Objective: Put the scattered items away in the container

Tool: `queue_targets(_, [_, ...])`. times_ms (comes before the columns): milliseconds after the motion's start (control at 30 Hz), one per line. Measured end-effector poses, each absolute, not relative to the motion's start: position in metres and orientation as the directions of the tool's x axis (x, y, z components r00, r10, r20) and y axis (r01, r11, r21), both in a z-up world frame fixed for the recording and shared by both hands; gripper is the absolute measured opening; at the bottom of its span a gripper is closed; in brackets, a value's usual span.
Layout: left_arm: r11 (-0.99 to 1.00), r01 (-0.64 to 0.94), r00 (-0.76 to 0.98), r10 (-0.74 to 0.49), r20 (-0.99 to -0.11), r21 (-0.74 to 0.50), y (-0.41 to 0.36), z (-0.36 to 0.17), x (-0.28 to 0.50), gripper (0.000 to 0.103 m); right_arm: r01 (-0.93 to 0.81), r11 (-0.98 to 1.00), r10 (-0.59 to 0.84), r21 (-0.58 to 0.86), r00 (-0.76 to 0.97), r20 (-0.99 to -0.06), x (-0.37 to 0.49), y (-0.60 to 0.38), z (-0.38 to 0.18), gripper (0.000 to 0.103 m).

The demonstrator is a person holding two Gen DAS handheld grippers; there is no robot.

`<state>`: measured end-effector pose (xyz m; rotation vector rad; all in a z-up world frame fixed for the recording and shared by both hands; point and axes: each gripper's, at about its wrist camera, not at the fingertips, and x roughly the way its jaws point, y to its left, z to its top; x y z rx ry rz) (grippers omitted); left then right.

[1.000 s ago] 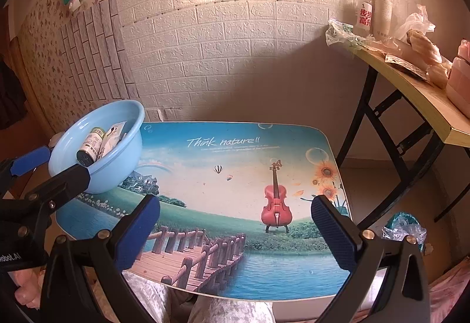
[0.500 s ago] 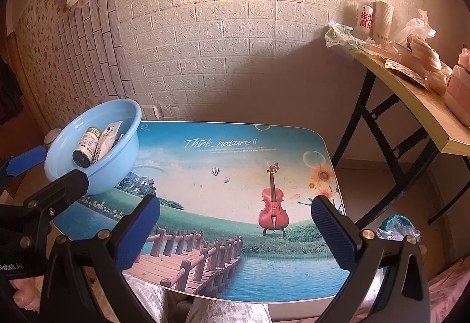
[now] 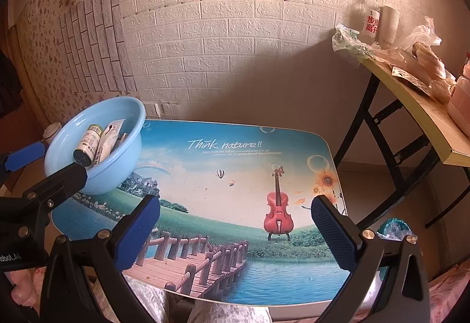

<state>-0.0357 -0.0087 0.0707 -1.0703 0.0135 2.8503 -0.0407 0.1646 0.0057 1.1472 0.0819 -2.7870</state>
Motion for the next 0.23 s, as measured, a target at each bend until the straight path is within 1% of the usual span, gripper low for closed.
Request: queue_targets(233, [-0.995, -0.092, -0.753, 0.089, -0.652, -0.029, -0.0117, 0.0709, -0.0356, 0.103, 0.149, -0.989, -0.101, -0.006, -0.703, -0.704, -0.0412, 0.1601, 0.006, 0.103])
